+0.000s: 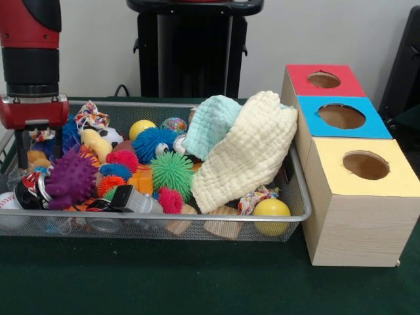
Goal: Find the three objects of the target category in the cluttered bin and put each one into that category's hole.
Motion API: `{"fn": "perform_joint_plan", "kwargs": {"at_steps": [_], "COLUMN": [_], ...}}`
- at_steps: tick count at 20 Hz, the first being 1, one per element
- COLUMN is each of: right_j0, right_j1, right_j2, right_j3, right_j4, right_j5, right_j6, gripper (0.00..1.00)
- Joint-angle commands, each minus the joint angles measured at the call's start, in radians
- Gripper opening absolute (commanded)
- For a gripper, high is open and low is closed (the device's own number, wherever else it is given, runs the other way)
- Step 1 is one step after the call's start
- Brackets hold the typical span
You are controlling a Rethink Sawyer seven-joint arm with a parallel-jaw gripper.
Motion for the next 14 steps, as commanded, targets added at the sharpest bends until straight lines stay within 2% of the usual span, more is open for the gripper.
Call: {"fn": "perform_joint_plan", "kwargs": {"at_steps": [1,14], "right_j0": [0.017,-0.026], "right_j1": [0.036,0.103], "right_j2": [0.019,0.058], "right_j3": [-0.082,-0.144], "right_j4": [-0.056,-0.04], "right_j5": [-0.012,-0.002], "right_j6": [-0.273,-0.401], "gripper": [1.0,1.0]}}
